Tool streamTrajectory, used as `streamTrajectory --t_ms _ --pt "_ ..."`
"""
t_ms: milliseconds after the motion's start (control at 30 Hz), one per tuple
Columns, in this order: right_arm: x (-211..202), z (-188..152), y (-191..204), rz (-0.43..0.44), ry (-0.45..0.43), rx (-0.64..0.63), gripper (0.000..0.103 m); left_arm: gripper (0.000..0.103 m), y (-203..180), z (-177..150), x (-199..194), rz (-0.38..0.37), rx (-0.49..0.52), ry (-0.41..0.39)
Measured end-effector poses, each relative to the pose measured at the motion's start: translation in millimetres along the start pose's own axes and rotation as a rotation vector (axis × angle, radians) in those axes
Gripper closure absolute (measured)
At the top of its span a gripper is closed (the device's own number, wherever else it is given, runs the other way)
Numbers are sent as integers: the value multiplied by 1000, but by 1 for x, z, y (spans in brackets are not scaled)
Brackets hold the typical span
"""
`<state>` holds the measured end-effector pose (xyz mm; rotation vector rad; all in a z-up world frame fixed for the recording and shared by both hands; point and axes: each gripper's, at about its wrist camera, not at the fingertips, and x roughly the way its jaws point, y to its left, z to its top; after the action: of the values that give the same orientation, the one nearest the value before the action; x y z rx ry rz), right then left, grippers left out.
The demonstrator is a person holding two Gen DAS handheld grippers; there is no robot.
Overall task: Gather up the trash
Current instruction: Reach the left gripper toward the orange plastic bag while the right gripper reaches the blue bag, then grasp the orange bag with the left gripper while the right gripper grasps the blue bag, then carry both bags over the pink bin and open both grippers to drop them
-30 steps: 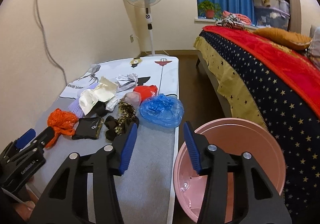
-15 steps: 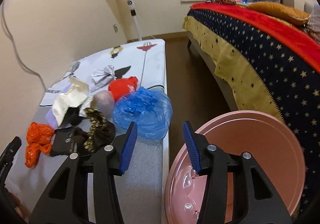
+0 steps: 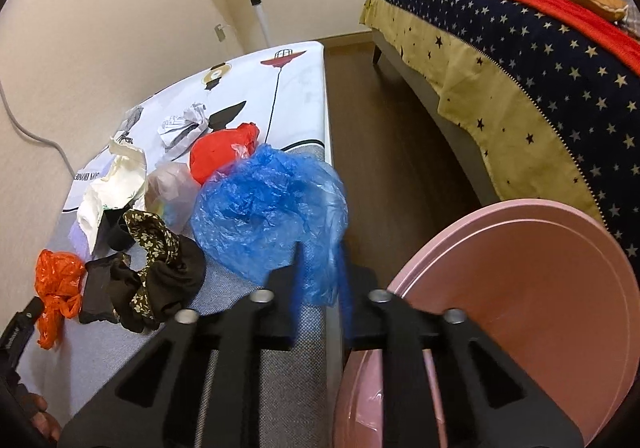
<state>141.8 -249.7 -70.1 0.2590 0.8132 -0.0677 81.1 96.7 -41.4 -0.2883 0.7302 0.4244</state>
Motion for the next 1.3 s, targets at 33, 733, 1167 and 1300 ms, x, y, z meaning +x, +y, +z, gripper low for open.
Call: streamTrajectory --t_ms 33,733,1167,1300 --pt "-1 0 0 -1 -4 -2 102 37 2 -1 3 4 -11 13" --pt "-71 6 15 27 -171 -85 103 80 -8 -2 -11 -178 24 17" --pt "-137 -5 10 4 -237 -140 103 81 -31 -16 -68 -304 164 -80" --pt "-156 -6 3 -1 -246 -141 103 81 -40 -20 -82 -345 209 -99"
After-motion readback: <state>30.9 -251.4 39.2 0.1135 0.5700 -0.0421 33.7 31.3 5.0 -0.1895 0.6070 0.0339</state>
